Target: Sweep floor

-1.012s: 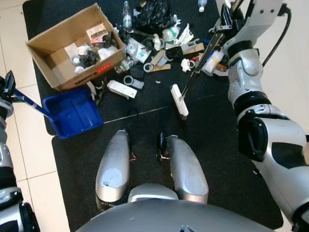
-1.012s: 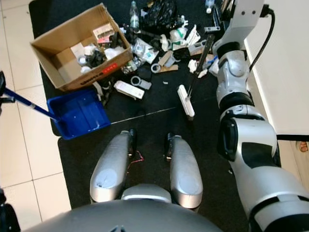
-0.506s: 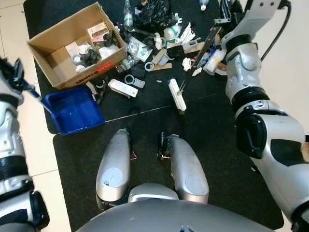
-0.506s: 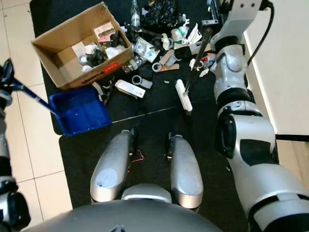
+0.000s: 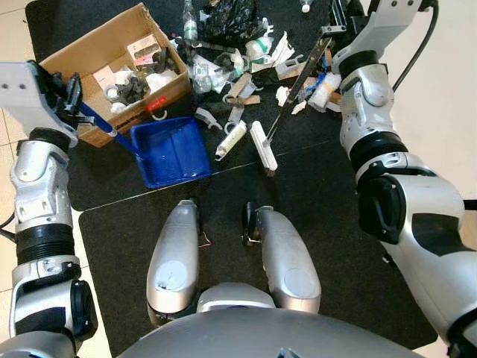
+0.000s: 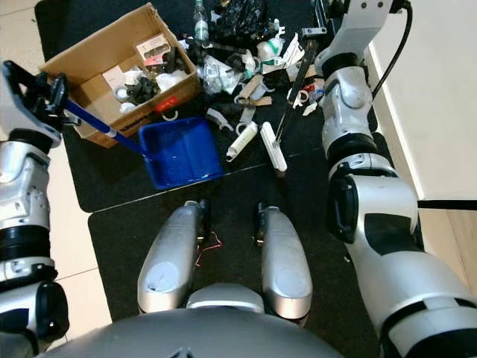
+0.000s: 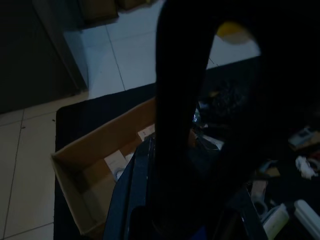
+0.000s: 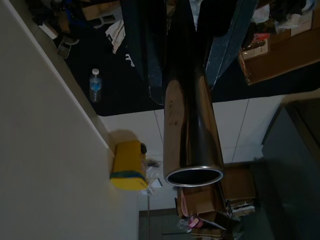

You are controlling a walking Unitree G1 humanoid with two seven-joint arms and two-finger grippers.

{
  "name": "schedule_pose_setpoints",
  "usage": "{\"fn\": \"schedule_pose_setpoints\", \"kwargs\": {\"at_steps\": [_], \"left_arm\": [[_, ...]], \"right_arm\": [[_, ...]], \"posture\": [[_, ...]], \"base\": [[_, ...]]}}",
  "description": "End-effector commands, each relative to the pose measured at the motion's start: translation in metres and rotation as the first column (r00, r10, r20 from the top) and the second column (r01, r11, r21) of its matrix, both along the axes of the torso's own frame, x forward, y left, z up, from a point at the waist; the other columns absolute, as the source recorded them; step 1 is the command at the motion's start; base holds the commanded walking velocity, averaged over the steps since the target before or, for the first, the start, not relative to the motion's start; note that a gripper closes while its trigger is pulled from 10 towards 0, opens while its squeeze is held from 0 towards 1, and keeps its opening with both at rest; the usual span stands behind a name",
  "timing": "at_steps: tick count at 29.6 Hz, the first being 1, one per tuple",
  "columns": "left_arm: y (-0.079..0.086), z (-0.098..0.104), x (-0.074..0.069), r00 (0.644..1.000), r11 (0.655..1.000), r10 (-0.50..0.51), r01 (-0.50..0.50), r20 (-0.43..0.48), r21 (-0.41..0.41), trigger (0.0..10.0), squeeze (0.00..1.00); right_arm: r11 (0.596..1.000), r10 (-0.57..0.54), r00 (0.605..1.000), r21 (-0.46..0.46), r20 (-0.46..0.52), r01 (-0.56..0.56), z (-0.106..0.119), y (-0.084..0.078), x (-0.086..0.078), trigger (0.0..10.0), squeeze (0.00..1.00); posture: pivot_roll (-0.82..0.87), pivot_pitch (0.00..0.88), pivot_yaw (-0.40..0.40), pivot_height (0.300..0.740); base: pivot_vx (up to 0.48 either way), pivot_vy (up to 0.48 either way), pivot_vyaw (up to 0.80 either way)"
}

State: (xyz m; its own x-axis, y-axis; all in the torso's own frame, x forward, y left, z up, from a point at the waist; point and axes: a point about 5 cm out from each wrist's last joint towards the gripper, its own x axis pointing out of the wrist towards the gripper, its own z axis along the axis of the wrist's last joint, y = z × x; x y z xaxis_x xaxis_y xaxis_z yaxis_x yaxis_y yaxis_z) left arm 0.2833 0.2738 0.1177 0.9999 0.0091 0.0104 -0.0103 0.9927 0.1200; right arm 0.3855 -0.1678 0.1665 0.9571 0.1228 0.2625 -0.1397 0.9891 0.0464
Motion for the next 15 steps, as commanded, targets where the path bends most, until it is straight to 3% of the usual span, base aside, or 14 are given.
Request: {"fn": "schedule_pose_setpoints", "kwargs": {"at_steps": [1,9,12,15], "left_arm": [[-0.004,-0.009,-0.004,1.0,1.0,-0.009,0.009,-0.02,-0.001,10.0,0.0],[-0.003,-0.014,-0.004,0.999,0.999,-0.019,0.02,-0.041,0.025,10.0,0.0],[-0.009,-0.018,0.002,0.999,1.0,-0.024,0.024,-0.042,0.005,10.0,0.0],[-0.028,-0.013,0.02,0.999,0.997,-0.044,0.044,-0.008,-0.067,10.0,0.0]], "right_arm": [[1.0,-0.016,1.0,-0.018,-0.021,0.015,-0.004,-0.002,-0.001,10.0,0.0],[0.989,-0.139,0.99,-0.044,-0.015,0.138,0.003,-0.019,0.002,10.0,0.0],[0.982,-0.181,0.983,-0.051,-0.015,0.18,0.004,-0.023,0.002,10.0,0.0],[0.974,-0.225,0.974,-0.024,-0.027,0.225,0.002,-0.025,0.001,10.0,0.0]], "posture": [[0.25,0.282,-0.043,0.74],[0.26,0.285,-0.034,0.74],[0.26,0.283,-0.037,0.74],[0.25,0.275,-0.038,0.74]], "base": [[0.0,0.0,0.0],[0.0,0.0,0.0],[0.0,0.0,0.0],[0.0,0.0,0.0]]}}
